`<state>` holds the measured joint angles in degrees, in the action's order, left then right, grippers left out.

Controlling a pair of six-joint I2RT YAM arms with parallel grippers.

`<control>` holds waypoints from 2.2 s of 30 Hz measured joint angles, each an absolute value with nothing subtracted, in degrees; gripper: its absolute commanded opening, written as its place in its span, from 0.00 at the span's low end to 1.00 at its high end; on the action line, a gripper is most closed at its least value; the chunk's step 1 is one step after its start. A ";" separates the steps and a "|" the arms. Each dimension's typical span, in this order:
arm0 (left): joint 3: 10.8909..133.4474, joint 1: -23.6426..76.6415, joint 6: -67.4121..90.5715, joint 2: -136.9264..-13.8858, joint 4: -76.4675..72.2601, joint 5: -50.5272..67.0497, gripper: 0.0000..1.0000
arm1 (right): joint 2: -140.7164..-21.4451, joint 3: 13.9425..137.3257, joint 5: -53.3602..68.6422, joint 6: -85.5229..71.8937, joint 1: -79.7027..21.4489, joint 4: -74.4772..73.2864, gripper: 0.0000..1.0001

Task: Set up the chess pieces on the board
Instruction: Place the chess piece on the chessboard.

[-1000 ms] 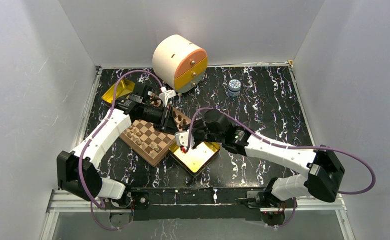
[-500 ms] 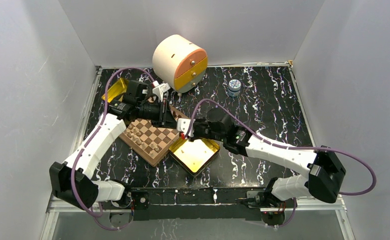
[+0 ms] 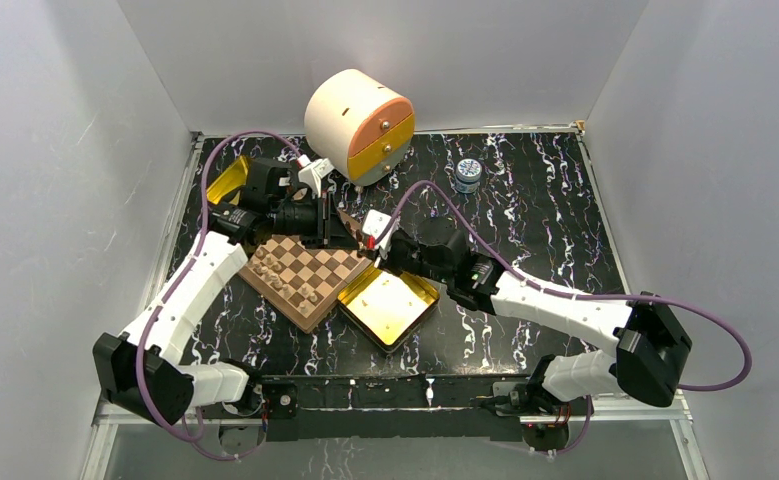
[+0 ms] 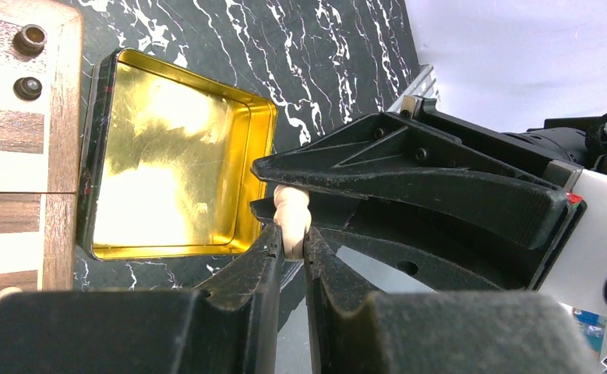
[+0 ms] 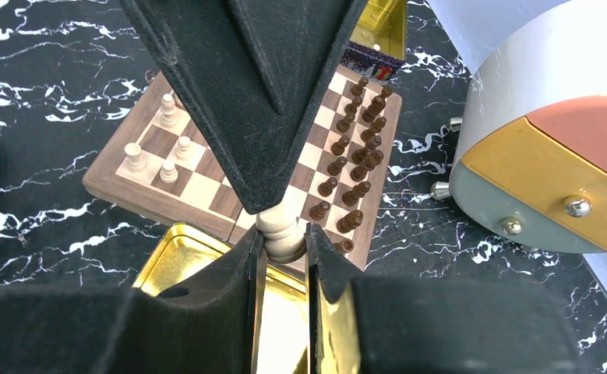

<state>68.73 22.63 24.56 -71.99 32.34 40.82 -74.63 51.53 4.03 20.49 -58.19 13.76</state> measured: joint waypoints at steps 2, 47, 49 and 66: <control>68.73 22.63 24.91 -71.70 32.14 40.25 0.08 | -74.63 51.53 3.70 19.03 -58.19 14.00 0.00; 61.21 23.00 22.28 -67.40 55.13 -2.61 0.01 | -55.16 45.60 -1.93 -7.03 -59.05 0.38 0.99; 60.05 23.00 22.55 -67.64 54.46 -2.59 0.01 | -54.65 45.50 -1.56 -7.46 -59.05 -0.45 0.99; 54.26 23.00 22.76 -72.36 49.32 -4.64 0.01 | -52.07 44.56 -1.39 -8.73 -59.05 -1.65 0.99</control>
<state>54.26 23.00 22.76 -72.36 49.32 -4.64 -52.07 44.56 -1.39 -8.73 -59.05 -1.65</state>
